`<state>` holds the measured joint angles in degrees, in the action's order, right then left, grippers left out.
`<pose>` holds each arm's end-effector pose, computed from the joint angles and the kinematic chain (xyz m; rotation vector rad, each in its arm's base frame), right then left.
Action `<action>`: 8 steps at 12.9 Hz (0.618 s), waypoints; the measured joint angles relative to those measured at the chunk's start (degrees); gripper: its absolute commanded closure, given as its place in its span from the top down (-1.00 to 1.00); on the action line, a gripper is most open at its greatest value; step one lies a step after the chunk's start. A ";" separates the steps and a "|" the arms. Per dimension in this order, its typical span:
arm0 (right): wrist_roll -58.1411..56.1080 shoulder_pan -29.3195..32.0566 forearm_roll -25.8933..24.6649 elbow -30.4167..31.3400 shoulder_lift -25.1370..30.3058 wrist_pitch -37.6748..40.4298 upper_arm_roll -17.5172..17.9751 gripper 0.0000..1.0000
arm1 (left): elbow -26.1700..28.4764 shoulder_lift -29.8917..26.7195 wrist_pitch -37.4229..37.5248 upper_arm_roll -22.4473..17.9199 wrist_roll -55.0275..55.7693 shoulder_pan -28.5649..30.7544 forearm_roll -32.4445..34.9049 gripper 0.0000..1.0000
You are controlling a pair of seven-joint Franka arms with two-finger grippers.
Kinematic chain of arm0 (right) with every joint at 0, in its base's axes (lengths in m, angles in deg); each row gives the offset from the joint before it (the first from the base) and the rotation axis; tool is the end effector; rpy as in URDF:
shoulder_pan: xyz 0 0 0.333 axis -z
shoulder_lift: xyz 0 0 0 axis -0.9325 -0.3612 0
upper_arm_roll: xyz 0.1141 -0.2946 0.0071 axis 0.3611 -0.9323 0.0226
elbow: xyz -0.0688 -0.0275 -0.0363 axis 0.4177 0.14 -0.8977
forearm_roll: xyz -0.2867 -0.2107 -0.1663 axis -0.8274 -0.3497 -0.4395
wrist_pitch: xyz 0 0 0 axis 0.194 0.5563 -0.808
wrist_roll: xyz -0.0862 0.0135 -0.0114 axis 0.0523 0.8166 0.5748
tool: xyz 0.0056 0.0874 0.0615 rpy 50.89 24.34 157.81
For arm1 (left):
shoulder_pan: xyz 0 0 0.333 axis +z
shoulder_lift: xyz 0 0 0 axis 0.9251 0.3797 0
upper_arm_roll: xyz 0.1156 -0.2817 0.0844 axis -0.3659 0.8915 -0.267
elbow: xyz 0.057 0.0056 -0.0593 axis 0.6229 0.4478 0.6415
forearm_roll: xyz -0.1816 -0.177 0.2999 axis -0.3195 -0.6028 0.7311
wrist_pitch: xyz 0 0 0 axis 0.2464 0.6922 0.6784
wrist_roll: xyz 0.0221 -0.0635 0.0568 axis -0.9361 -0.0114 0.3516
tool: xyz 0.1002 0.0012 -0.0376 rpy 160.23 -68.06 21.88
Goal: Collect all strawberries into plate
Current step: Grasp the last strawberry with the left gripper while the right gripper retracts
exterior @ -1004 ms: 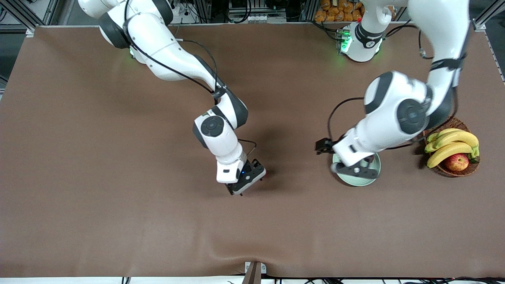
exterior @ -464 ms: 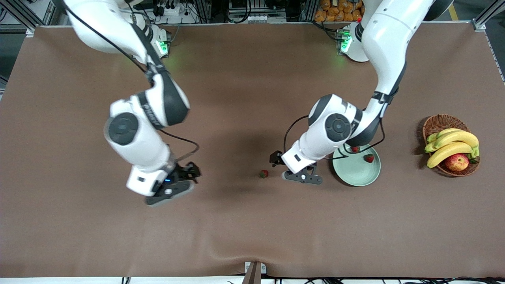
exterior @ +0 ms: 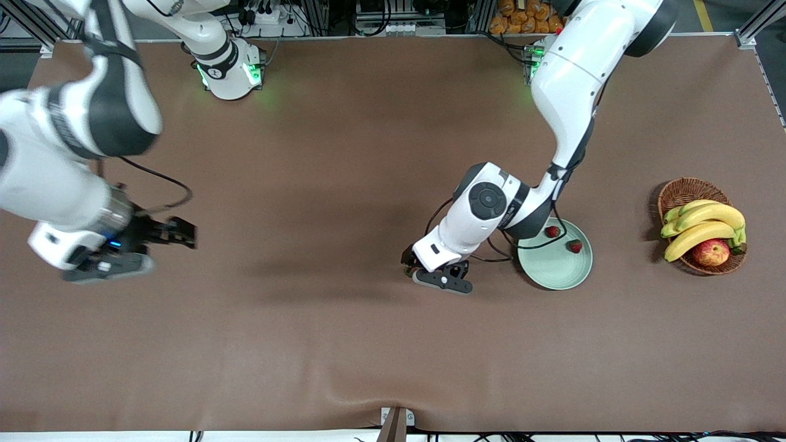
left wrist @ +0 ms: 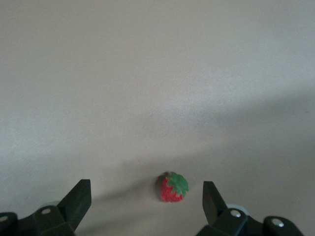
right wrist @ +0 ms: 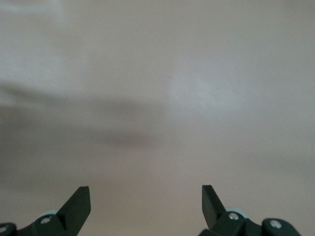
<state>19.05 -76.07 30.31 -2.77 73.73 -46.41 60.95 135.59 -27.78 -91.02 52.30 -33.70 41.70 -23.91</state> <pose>0.6390 0.0555 0.5159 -3.1082 -0.1634 0.0100 0.6180 -0.4222 0.2336 2.8751 -0.3333 0.3145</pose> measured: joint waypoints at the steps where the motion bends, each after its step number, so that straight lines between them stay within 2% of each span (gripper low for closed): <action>1: -0.19 2.47 0.00 0.33 2.05 2.90 -0.05 1.00 | -0.56 0.71 -0.31 -3.45 0.00 -3.42 0.02 1.00; 3: -0.27 5.53 -0.01 0.62 5.74 7.58 -1.27 1.00 | -1.09 1.79 -0.37 -9.94 0.19 -10.15 0.02 0.77; 4: -0.40 5.88 -0.01 0.69 7.55 9.75 -3.00 1.00 | -1.22 2.38 -0.46 -11.25 0.43 -12.00 0.02 0.76; 6: -0.76 6.09 -0.01 0.82 10.77 13.41 -5.88 1.00 | -1.55 3.37 -0.70 -11.74 0.76 -12.91 0.03 0.72; 8: -0.68 6.15 -0.01 1.21 13.31 15.95 -6.62 1.00 | -1.87 3.96 -0.78 -12.01 0.76 -12.77 0.03 0.70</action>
<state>18.37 -69.92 30.30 -1.56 87.05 -30.46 54.33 133.72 -23.83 -91.80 40.30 -32.94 28.93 -23.89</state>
